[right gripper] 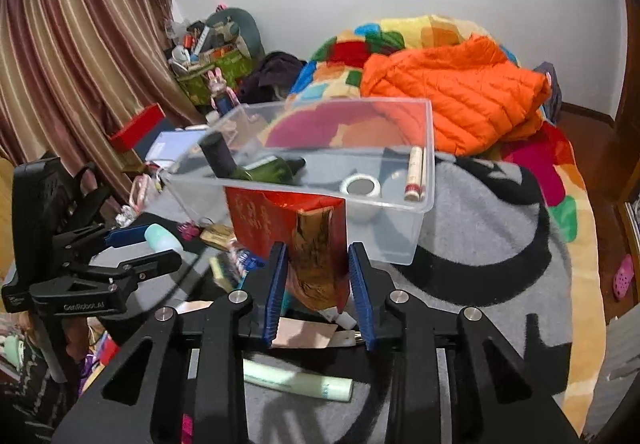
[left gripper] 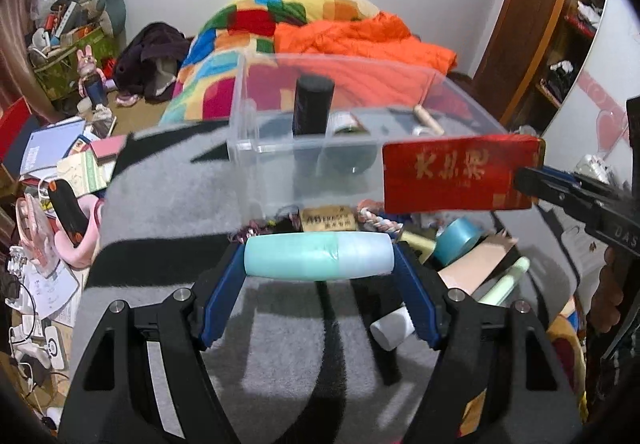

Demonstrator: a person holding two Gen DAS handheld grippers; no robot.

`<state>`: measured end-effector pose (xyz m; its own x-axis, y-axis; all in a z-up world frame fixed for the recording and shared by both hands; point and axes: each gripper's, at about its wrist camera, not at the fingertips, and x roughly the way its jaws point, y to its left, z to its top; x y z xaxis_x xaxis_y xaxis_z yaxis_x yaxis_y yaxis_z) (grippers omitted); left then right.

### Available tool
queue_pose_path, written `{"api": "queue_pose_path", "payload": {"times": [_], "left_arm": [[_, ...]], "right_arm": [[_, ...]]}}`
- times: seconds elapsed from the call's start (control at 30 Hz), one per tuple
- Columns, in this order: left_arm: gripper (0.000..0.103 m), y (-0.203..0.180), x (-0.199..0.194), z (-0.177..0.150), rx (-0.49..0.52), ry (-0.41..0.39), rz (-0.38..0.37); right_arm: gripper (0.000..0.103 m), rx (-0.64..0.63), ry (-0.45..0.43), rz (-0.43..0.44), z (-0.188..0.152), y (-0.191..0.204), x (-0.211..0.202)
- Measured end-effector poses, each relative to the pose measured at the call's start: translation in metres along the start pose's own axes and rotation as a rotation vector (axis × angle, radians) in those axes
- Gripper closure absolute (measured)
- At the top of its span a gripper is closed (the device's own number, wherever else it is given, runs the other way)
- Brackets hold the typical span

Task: Organize objects
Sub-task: 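Drop mint-green tube from left tool while right tool drops red gift box into box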

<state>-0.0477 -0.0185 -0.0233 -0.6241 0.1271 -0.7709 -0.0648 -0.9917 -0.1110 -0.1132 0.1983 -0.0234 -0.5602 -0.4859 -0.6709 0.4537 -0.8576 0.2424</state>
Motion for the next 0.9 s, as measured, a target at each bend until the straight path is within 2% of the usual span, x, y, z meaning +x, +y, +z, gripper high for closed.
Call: {"api": "queue_pose_path", "payload": {"times": [0.27,0.53,0.73,0.9], "left_arm": [[0.03,-0.001,-0.016,0.016,-0.004,-0.06,-0.004],[0.03,0.001,-0.016,0.044,-0.005,-0.101,-0.004],[0.03,0.003,0.006,0.066,0.001,-0.069,-0.015],[0.03,-0.001,0.032,0.078,0.013,-0.025,-0.014]], "right_arm": [[0.075,-0.011,-0.064,0.005,0.005,0.008,-0.022],[0.075,0.023,-0.134,-0.007,0.023,-0.001,-0.034],[0.075,0.044,-0.149,-0.034,0.039,-0.006,-0.025],[0.075,0.053,-0.119,-0.048,0.046,-0.011,-0.004]]}}
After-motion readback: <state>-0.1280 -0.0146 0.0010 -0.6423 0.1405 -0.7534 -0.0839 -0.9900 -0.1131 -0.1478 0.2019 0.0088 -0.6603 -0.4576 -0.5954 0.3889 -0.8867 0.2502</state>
